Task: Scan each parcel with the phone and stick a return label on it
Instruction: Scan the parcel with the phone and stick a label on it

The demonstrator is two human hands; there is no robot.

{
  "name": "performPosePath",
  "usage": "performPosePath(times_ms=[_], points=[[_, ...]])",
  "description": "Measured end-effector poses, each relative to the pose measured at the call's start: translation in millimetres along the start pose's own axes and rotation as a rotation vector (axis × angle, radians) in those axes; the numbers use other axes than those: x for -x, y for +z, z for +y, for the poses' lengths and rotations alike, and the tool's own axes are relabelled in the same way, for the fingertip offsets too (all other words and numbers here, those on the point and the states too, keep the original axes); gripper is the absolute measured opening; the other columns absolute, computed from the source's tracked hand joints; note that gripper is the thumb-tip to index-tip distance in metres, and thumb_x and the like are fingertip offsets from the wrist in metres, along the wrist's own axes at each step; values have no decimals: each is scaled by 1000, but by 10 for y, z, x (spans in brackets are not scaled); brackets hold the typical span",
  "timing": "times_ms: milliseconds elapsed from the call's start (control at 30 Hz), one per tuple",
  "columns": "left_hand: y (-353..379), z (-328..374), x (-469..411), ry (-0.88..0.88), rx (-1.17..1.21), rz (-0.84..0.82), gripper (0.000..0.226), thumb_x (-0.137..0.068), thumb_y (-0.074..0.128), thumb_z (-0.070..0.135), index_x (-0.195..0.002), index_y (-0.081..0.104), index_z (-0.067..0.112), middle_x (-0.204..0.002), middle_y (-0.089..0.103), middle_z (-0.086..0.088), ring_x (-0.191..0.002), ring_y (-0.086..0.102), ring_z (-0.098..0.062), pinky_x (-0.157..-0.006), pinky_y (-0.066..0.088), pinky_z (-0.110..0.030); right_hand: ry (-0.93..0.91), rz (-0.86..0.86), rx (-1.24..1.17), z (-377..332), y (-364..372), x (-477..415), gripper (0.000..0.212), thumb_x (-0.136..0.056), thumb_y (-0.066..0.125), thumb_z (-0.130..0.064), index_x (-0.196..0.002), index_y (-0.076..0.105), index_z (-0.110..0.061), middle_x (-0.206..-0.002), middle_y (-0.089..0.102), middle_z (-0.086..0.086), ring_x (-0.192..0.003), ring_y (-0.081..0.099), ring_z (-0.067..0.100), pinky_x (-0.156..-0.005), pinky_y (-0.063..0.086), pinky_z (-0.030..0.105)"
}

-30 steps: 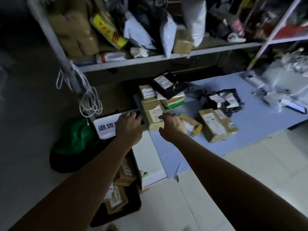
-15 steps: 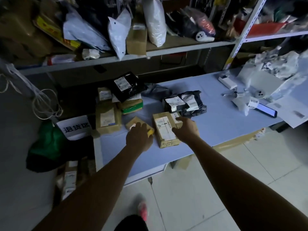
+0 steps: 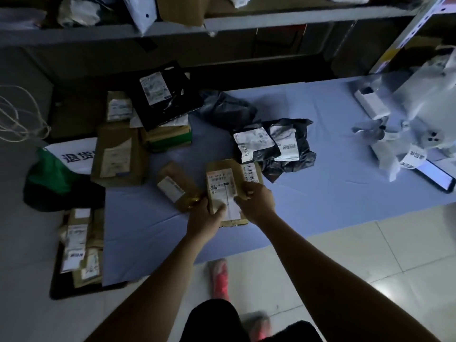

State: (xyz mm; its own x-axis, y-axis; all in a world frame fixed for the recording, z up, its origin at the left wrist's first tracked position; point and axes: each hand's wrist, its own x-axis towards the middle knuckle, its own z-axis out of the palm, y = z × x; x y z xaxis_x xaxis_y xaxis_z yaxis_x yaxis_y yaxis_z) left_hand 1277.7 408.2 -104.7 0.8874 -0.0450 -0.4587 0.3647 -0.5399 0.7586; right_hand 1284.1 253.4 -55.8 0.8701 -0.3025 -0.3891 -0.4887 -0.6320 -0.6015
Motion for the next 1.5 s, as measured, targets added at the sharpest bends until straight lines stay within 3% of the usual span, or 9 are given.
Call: performPosePath(times_ms=[67, 233, 333, 467, 800, 1000, 1133, 1300, 1500], points=[[20, 11, 47, 1, 42, 21, 38, -95, 66, 33, -130, 63, 21, -121, 69, 2, -109, 66, -18, -91, 55, -34, 8, -27, 11, 14, -19, -59, 24, -83, 70, -27, -107, 73, -23, -97, 75, 2, -85, 69, 24, -71, 59, 32], [59, 175, 316, 18, 160, 159, 15, -95, 67, 37, -106, 63, 46, -97, 68, 26, -86, 64, 14, -63, 45, -2, -111, -101, -85, 30, -305, -98, 26, -80, 71, -24, -105, 74, -28, -94, 76, -8, -80, 71, 13, -72, 63, 38], [168, 424, 563, 39, 228, 251, 20, -94, 68, 41, -114, 64, 39, -102, 72, 18, -96, 69, -2, -67, 51, -9, -226, -136, -159, 42, -627, -10, 35, -79, 71, -23, -113, 73, -31, -98, 76, -12, -82, 73, 11, -73, 63, 42], [472, 915, 916, 125, 261, 385, 20, -84, 68, 49, -101, 64, 58, -91, 71, 32, -86, 68, 6, -68, 54, -14, -346, -150, -243, 198, -1231, 142, 38, -80, 69, -20, -117, 71, -31, -96, 74, -14, -83, 72, 11, -70, 64, 43], [2044, 2192, 895, 303, 194, 292, 43, -94, 68, 33, -134, 60, 20, -119, 69, 2, -100, 68, -12, -70, 53, -11, -264, 7, -421, 1502, -2815, -117, 46, -81, 70, -16, -125, 68, -28, -112, 69, -7, -88, 70, 8, -60, 60, 25], [3043, 2439, 433, 214, 190, 129, 51, -92, 63, 39, -139, 55, 24, -117, 69, -13, -104, 67, -28, -86, 58, -47, -99, 29, -364, 2285, -3155, -707, 42, -77, 73, -9, -113, 71, -29, -108, 72, -9, -86, 72, 12, -76, 63, 43], [3480, 2478, 53, 144, 207, 94, 53, -86, 60, 40, -137, 57, 25, -112, 73, -7, -101, 69, -26, -87, 58, -48, -51, 43, -268, 2576, -3206, -1132, 34, -75, 74, -10, -101, 73, -32, -92, 69, -20, -83, 71, 10, -75, 61, 36], [3758, 2424, -229, -23, 48, 136, 69, -85, 77, 41, -145, 47, 24, -129, 60, -11, -119, 55, -33, -99, 51, -46, -51, -43, -185, 2807, -3200, -1456, 30, -80, 75, -19, -109, 75, -28, -107, 74, -9, -81, 72, 7, -78, 60, 34], [3838, 2514, -211, -65, 127, 141, 88, -72, 78, 54, -148, 41, 29, -139, 58, -3, -126, 56, -27, -101, 51, -51, -174, -31, -104, 2933, -3473, -1664, 38, -85, 75, -22, -122, 70, -17, -95, 73, -5, -70, 64, -1, -63, 49, 11]])
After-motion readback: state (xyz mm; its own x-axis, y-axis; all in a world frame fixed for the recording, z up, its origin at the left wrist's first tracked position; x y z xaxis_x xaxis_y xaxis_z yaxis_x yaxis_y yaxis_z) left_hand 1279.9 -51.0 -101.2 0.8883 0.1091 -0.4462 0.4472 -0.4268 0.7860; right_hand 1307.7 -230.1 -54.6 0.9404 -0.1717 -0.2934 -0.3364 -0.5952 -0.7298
